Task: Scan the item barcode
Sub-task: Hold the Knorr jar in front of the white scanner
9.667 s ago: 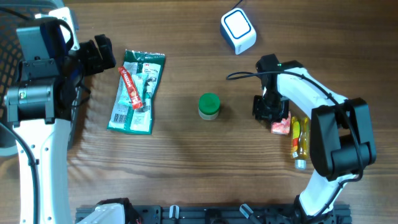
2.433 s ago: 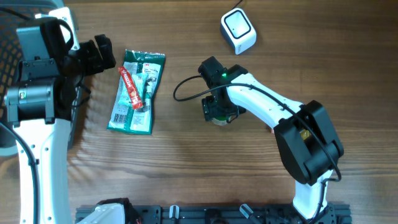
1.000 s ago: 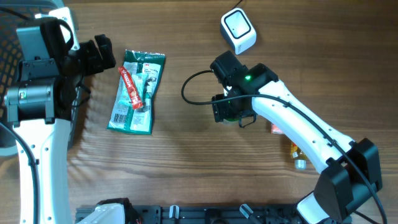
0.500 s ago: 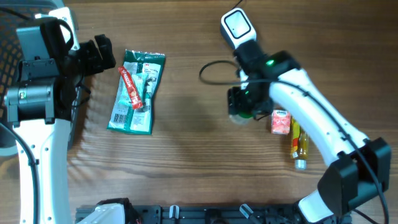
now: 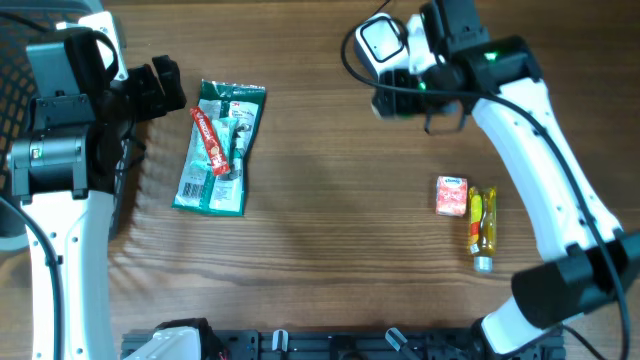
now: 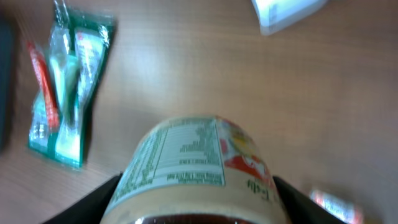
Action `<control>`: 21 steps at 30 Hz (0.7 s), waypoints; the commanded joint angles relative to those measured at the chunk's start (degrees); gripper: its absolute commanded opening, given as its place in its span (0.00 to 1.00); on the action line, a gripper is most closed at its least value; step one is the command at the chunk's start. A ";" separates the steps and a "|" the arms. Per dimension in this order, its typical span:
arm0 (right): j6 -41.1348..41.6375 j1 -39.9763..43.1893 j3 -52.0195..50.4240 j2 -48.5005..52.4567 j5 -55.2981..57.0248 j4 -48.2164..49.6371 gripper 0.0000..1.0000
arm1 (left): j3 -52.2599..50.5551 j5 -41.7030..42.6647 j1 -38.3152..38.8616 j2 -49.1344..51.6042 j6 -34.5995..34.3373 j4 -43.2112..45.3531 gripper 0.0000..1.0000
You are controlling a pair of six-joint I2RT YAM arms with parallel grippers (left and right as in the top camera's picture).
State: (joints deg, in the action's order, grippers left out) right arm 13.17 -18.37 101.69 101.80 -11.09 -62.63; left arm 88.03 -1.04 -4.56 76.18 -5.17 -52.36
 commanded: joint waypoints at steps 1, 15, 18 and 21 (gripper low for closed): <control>0.76 0.04 0.07 4.92 3.08 10.03 0.67 | 0.48 -0.33 -0.15 0.09 0.46 0.13 1.00; 3.65 3.06 0.07 21.31 11.74 52.35 0.59 | 0.48 -0.33 -0.15 0.09 0.46 0.13 1.00; 5.01 3.74 0.07 24.02 11.72 57.13 0.59 | 0.48 -0.33 -0.15 0.09 0.44 0.13 1.00; 3.78 4.22 0.07 25.51 11.72 60.39 0.59 | 0.48 -0.33 -0.15 0.09 0.46 0.13 1.00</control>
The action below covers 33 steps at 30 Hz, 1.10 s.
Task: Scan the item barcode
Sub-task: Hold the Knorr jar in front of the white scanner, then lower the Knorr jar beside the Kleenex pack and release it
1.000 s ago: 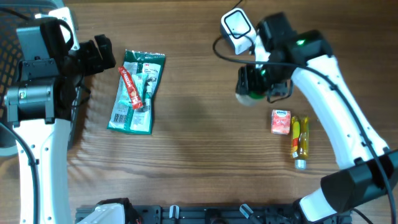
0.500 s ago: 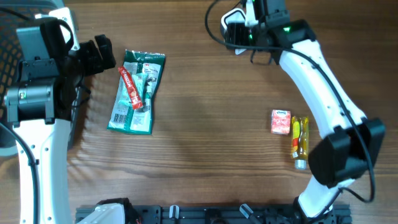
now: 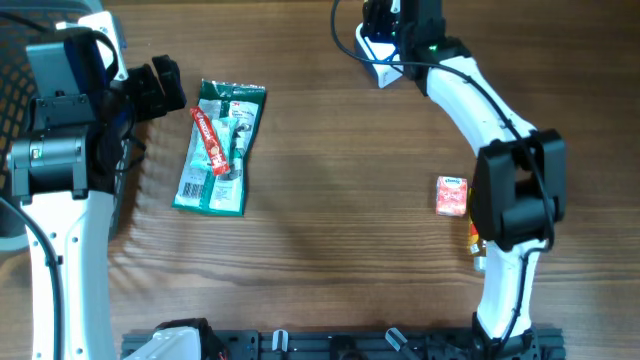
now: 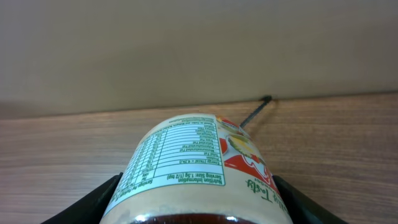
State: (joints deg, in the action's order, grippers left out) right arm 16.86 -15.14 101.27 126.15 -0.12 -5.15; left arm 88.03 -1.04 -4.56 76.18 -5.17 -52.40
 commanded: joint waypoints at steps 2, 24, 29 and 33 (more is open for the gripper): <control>-0.44 1.42 0.48 1.95 0.74 5.35 0.59 | 0.48 -0.33 -0.15 0.09 0.46 0.17 1.00; -8.76 2.99 0.50 -8.74 -7.52 4.52 0.57 | 0.48 -0.33 -0.15 0.09 0.46 0.17 1.00; -7.48 5.46 0.50 -21.05 -7.26 -32.70 0.56 | 0.48 -0.33 -0.15 0.09 0.44 0.17 1.00; -7.23 6.86 0.13 -21.38 -7.21 -56.54 0.57 | 0.48 -0.33 -0.15 0.09 0.44 0.17 1.00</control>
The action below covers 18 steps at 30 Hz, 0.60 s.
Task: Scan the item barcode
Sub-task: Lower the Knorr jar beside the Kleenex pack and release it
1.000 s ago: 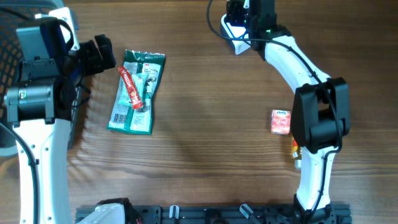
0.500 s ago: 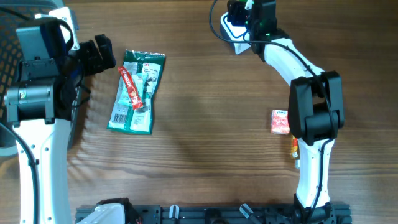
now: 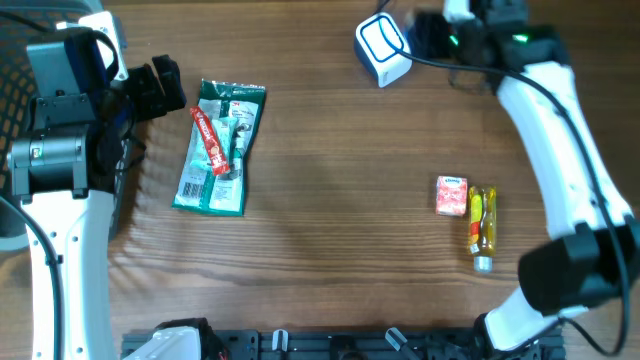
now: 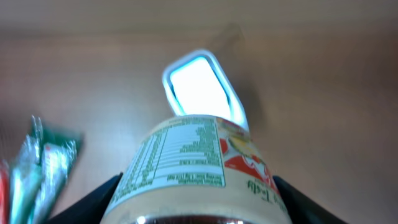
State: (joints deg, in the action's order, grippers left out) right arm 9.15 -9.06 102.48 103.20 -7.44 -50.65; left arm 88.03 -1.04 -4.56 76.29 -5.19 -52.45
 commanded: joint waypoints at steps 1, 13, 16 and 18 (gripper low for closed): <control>0.48 0.79 -1.68 1.92 0.11 -14.45 0.57 | 0.48 -0.33 -0.15 -0.02 0.46 0.22 1.00; 8.98 0.83 -25.22 2.34 12.63 -3.26 0.58 | 0.48 -0.33 -0.15 -0.02 0.48 0.22 1.00; 9.03 0.90 -28.33 2.34 12.61 0.28 0.58 | 0.48 -0.33 -0.15 -0.02 0.46 0.20 1.00; 9.07 0.90 -30.32 2.34 12.63 2.56 0.58 | 0.48 -0.33 -0.15 -0.02 0.48 0.22 1.00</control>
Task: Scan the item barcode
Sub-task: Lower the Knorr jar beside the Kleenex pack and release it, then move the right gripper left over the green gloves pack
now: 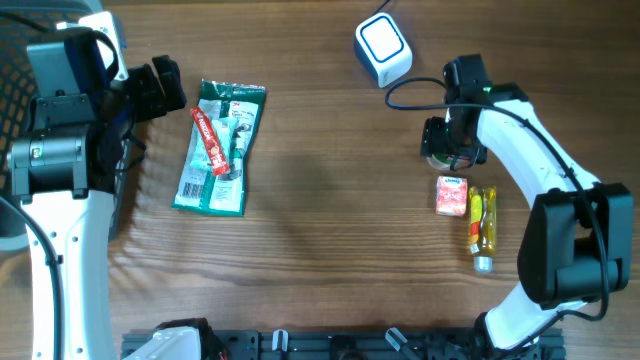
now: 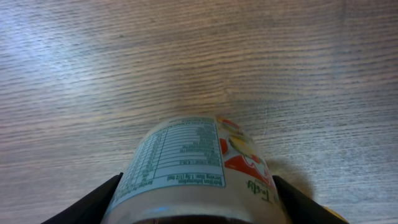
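My right gripper (image 2: 198, 205) is shut on a cream jar (image 2: 198, 171) with a white nutrition label and a red-and-yellow picture; its black fingers (image 2: 102, 198) clasp both sides. Overhead, the right gripper (image 1: 447, 143) holds the jar low over the table, just above the red carton (image 1: 451, 196). The white barcode scanner (image 1: 383, 46) with its pale blue window stands at the back, apart from the jar. My left gripper (image 1: 160, 88) hovers at the far left beside the green packets (image 1: 216, 150); its jaws do not show.
A yellow bottle (image 1: 483, 226) lies next to the red carton, right of centre. A red sachet (image 1: 209, 140) rests on the green packets. A black mesh basket (image 1: 18, 55) sits at the left edge.
My right arm has carried the jar from beside the scanner at the back to a spot nearer the front, just above the red carton. The scanner has left the wrist view.
My right gripper held the jar right of the scanner, then right over it at the table's far edge, then just to its right with the scanner's window facing the wrist camera. Now the jar is down near the carton. The left arm stayed put.
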Action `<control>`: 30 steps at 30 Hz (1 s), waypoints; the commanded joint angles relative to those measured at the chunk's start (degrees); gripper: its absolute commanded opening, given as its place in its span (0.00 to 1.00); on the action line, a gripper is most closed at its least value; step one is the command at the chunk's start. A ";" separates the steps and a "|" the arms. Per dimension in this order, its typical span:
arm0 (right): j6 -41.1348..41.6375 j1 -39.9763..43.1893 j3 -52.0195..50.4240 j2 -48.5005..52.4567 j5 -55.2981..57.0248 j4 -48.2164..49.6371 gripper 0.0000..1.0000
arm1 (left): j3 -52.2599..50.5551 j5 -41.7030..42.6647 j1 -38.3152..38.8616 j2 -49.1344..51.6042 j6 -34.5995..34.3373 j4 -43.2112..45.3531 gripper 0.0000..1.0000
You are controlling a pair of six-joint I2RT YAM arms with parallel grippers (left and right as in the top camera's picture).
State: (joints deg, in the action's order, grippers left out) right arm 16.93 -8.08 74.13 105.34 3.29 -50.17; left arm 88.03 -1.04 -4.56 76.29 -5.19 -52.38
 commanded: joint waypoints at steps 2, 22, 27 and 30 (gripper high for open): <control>1.31 -0.09 -3.50 0.20 2.12 3.72 0.58 | 0.48 -0.33 -0.15 -0.02 0.48 0.13 1.00; 1.31 -0.11 17.11 -4.76 4.26 -10.10 1.00 | 0.48 -0.33 -0.15 -0.02 0.46 0.13 1.00; 1.31 -3.34 23.37 -6.88 -20.48 -13.57 1.00 | 0.48 -0.33 -0.15 -0.02 0.48 0.15 1.00; 2.58 -7.78 21.94 -6.67 -28.68 -11.34 1.00 | 0.48 -0.33 -0.15 -0.02 0.46 0.15 1.00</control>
State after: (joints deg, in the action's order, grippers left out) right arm 17.98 -11.25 97.23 97.76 -10.39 -63.13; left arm 88.03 -1.04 -4.56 76.29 -5.19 -52.38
